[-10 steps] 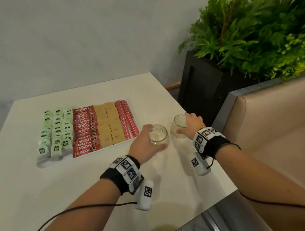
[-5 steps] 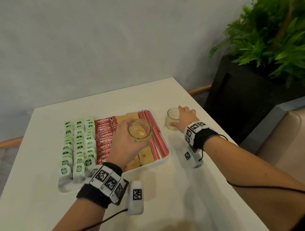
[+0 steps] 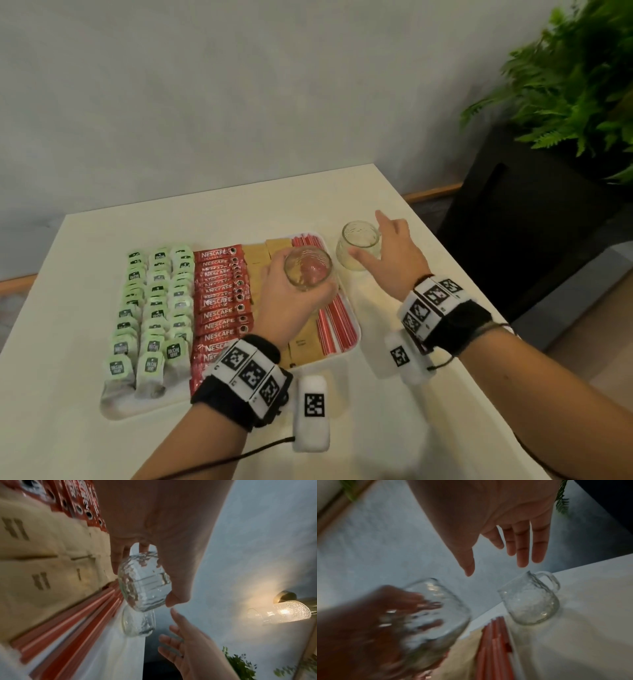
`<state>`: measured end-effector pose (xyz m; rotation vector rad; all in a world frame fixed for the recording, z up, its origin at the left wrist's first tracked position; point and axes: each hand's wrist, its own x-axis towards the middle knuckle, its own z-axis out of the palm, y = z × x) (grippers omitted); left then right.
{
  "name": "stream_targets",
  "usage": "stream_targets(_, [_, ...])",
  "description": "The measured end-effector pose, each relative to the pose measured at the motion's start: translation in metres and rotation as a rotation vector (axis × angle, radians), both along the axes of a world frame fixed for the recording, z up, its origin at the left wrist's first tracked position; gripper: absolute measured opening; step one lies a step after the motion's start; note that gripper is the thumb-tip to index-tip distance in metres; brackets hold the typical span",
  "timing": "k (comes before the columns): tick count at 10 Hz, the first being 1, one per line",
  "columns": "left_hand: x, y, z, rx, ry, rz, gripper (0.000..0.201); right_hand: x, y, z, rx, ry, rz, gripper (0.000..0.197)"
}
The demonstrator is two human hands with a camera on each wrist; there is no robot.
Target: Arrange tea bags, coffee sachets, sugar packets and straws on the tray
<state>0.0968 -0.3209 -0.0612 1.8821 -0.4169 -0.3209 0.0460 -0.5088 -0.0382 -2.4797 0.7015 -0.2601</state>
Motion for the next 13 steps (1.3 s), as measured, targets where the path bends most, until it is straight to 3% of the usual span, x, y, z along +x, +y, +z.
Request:
stream_targets(1, [-0.009,-0.022,0.003,-0.035,0.001,0.034,0.076,-0.027,0.012,0.004,0.181,-0.046,0.100,0.051])
stream_targets(2, [-0.023,-0.043,0.005,0.010,0.032,0.022,0.084,-0.048,0.020,0.005,0.414,-0.045,0.134,0.038])
stream_targets(3, [-0.040,-0.059,0.006,0.071,0.039,-0.055,0.089,-0.059,0.014,0.010,0.521,-0.063,0.073,0.034])
stream_targets(6, [-0.063,-0.070,0.009,0.332,-0.070,-0.306,0.087,-0.068,-0.036,-0.001,0.353,0.129,-0.022,0.038])
stream_targets(8, [-0.071,-0.090,0.006,0.507,-0.069,-0.315,0.077,-0.054,-0.054,-0.011,0.000,0.340,0.027,0.028])
stream_targets(9, [-0.067,-0.093,0.003,0.691,-0.258,-0.262,0.077,-0.047,-0.054,-0.019,-0.095,0.357,0.079,0.030])
stream_targets(11, [-0.055,-0.089,-0.005,0.829,-0.357,-0.193,0.079,-0.032,-0.047,-0.030,-0.155,0.373,0.121,0.033])
stream_targets(13, [-0.046,-0.070,-0.008,0.836,-0.332,-0.197,0.076,-0.028,-0.039,-0.027,-0.051,0.322,0.104,0.039])
